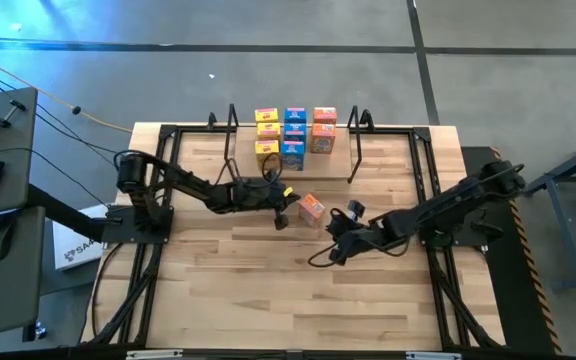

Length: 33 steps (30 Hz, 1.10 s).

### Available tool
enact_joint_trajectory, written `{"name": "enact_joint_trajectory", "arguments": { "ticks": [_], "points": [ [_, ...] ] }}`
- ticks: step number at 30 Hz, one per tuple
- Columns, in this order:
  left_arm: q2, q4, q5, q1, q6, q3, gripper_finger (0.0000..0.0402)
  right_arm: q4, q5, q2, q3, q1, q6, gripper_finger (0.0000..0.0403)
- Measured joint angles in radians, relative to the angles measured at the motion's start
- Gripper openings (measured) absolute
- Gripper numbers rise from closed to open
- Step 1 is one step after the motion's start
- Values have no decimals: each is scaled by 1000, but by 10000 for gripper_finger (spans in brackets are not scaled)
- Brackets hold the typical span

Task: Stack cereal on shelf
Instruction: Put the orange cereal box on the shelf aligned with the other orange cereal boxes

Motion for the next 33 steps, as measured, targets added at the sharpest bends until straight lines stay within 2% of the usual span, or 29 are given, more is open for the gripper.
{"name": "enact_joint_trajectory", "arguments": {
  "ticks": [4, 14, 25, 30, 33],
  "points": [
    [20, -3, 6, -11, 2, 18, 0, 42, 5, 35, 0, -30, -2, 30],
    [20, 1, 50, -16, -6, 20, 0, 98, 15, 45, 0, -103, -84, 5],
    [20, 0, 60, -20, -29, 19, 1, 94, -4, 44, -1, -154, -95, 2],
    [19, -2, 74, -21, -34, 19, 1, 91, -70, 41, -1, -173, -110, 7],
    [14, -8, 112, -18, -34, 19, 1, 76, -89, 41, -1, -172, -108, 24]
  ]
}}
